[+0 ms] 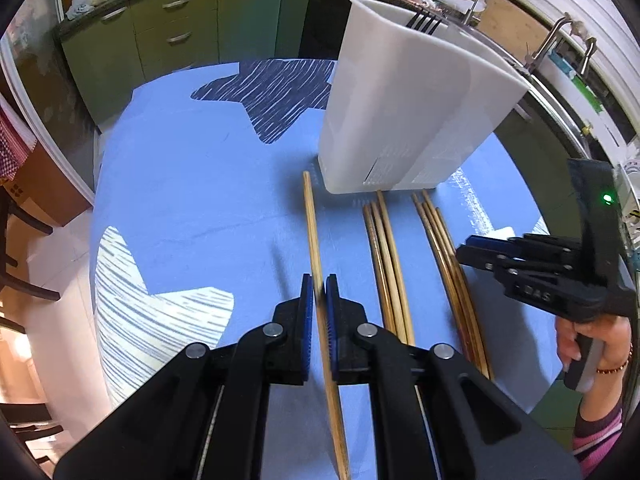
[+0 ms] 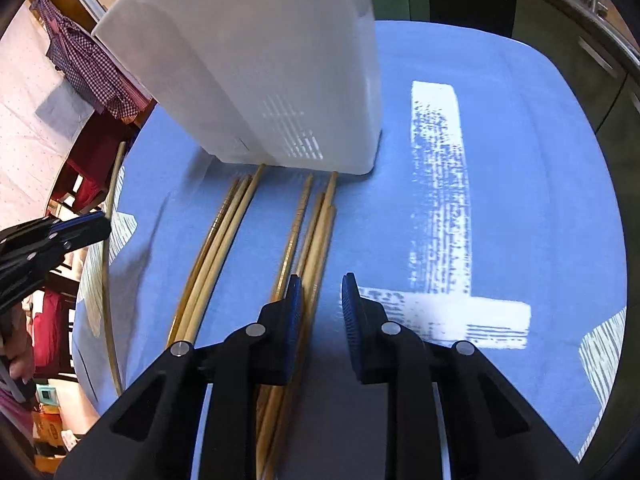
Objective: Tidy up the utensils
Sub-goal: 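Grasp a wooden chopstick with the left tool while the right tool grasps another chopstick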
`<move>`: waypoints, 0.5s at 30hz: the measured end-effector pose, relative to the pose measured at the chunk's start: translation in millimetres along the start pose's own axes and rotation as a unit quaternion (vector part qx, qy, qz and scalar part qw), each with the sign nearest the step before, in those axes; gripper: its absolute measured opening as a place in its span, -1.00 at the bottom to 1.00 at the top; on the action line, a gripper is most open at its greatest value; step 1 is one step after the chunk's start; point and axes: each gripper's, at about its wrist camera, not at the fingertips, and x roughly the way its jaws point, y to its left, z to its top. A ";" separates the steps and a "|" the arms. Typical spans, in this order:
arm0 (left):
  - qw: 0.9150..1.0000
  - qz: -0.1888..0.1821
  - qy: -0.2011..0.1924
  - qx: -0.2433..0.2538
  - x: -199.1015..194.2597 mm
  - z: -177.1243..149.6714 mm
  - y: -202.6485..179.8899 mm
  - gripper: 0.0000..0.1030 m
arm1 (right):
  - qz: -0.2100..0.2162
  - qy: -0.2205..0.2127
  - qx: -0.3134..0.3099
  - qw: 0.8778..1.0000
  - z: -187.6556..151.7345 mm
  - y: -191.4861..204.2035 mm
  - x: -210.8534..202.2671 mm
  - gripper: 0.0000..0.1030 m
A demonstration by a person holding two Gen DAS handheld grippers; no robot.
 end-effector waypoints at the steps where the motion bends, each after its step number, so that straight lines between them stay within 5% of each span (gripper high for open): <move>1: 1.000 -0.002 -0.001 0.001 -2.6 -1.2 3.0 -0.88 | -0.008 0.002 -0.002 1.000 0.6 1.8 1.0 -0.60; 15: 1.000 -0.017 -0.010 0.011 -16.2 -10.0 10.2 -0.88 | -0.055 0.019 -0.013 0.998 5.6 15.2 7.0 -0.61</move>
